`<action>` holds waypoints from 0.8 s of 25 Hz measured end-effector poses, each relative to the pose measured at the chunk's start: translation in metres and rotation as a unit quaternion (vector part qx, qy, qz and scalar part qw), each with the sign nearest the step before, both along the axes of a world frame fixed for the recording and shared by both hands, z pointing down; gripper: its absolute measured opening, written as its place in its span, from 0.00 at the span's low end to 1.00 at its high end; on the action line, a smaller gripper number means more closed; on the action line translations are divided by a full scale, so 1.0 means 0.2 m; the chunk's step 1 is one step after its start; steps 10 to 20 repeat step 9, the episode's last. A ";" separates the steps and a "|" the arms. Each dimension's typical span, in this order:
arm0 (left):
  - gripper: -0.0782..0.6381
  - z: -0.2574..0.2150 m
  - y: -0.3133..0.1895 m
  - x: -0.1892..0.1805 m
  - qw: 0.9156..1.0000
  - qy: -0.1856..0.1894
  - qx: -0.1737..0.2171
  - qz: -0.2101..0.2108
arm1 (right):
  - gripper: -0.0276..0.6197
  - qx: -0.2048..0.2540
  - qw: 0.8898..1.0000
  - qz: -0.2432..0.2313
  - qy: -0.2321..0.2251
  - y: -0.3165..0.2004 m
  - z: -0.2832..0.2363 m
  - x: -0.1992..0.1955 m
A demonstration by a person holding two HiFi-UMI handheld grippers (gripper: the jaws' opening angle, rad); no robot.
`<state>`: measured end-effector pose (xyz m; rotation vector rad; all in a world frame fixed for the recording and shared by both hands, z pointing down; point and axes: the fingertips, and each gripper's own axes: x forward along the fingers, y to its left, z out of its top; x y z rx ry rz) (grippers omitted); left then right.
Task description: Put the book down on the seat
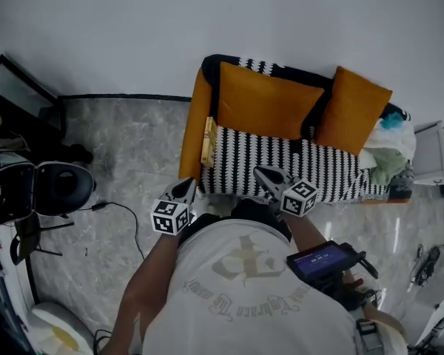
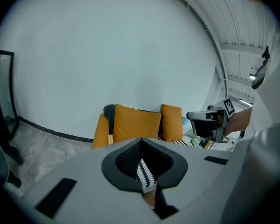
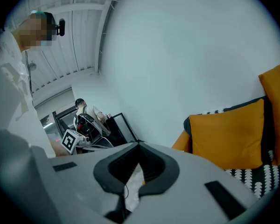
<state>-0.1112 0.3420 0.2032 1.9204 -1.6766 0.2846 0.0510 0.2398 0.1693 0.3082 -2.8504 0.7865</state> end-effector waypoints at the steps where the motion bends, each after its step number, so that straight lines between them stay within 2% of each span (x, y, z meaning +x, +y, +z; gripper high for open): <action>1: 0.13 0.00 -0.01 0.00 1.000 -0.001 0.000 0.002 | 0.06 -0.001 1.000 0.001 0.001 0.00 0.00 0.01; 20: 0.13 0.01 -0.07 0.05 1.000 -0.003 -0.006 0.007 | 0.06 -0.004 1.000 0.006 0.003 -0.04 0.02 0.07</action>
